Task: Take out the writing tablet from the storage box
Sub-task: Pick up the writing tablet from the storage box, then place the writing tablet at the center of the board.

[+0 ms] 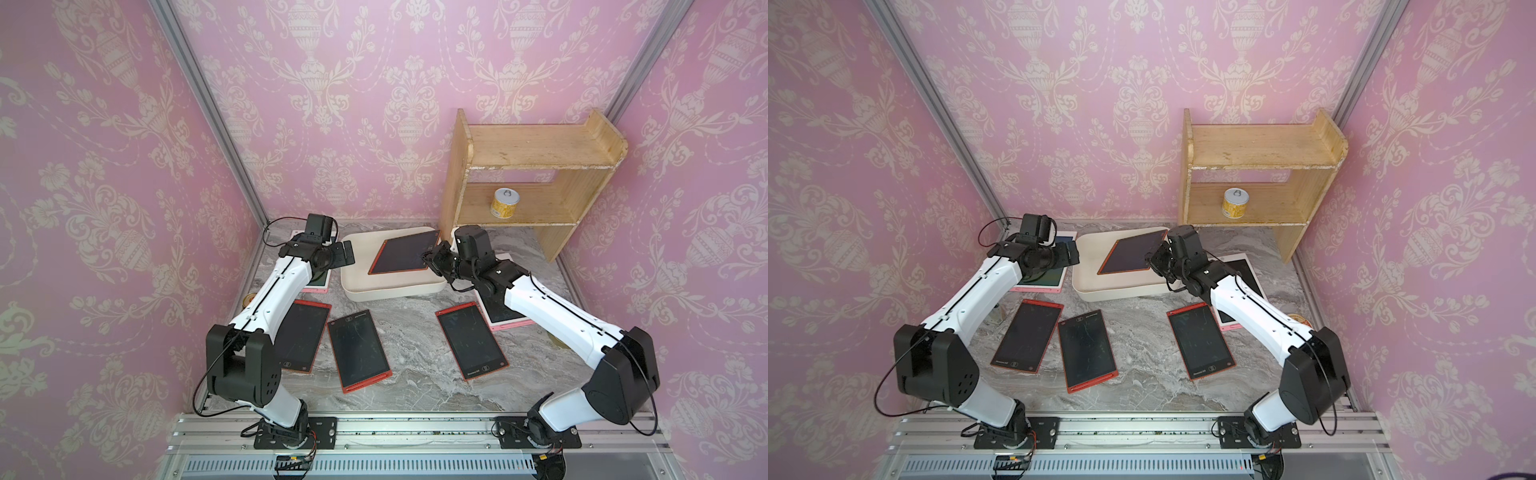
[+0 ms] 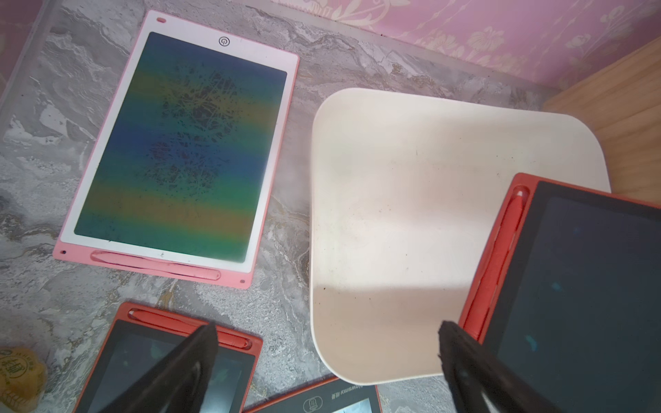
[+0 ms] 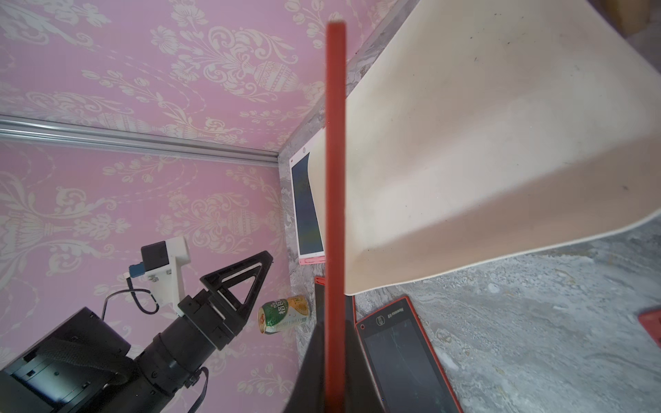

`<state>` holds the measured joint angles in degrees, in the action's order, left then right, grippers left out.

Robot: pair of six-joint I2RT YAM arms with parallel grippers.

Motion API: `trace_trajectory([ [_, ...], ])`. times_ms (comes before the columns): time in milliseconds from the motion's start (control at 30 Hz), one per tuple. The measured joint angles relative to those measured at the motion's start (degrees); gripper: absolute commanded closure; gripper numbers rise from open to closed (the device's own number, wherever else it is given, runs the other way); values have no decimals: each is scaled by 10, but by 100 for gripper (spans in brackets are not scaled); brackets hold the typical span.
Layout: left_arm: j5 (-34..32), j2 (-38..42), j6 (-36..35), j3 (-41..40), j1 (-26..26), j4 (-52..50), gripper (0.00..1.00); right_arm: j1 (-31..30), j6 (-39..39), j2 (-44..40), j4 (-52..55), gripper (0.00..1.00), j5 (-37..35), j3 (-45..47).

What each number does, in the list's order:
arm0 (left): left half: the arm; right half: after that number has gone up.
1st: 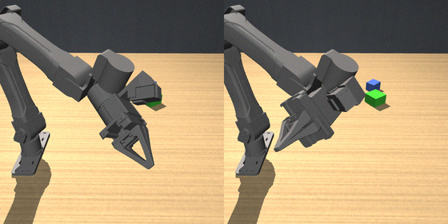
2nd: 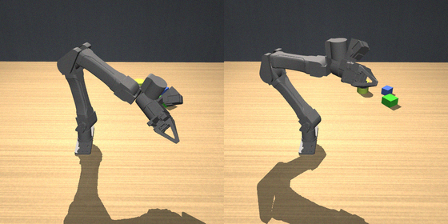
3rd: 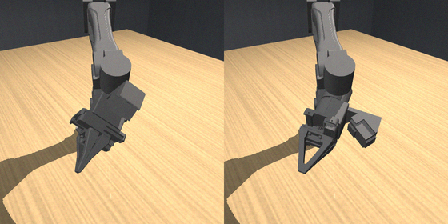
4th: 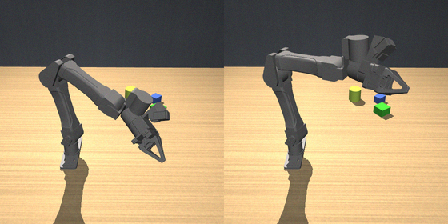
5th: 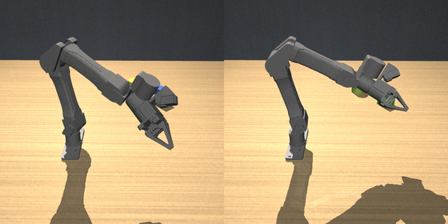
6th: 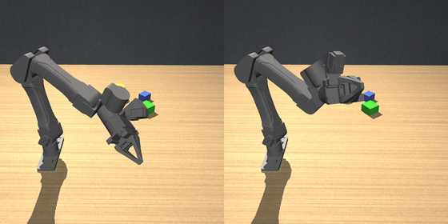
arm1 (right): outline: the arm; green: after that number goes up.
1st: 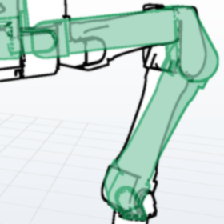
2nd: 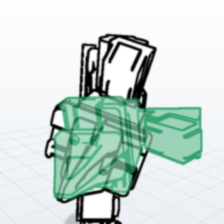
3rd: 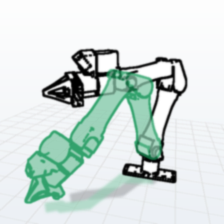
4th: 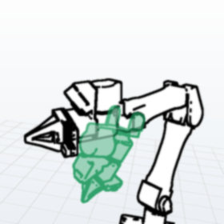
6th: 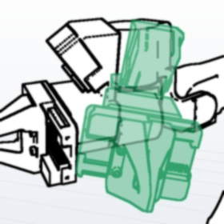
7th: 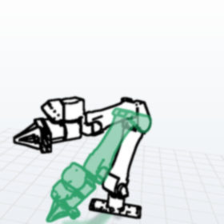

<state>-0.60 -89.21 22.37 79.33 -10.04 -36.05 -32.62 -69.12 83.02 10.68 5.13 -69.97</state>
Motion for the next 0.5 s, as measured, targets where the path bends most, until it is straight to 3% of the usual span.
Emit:
trace_trajectory([
  [267,0,53,11,-17,0,-10,1,-75,-84,-154,18,100,-115,129],
  [500,1,83,21,-44,0,-14,1,-153,-153,-233,65,100,-227,170],
])
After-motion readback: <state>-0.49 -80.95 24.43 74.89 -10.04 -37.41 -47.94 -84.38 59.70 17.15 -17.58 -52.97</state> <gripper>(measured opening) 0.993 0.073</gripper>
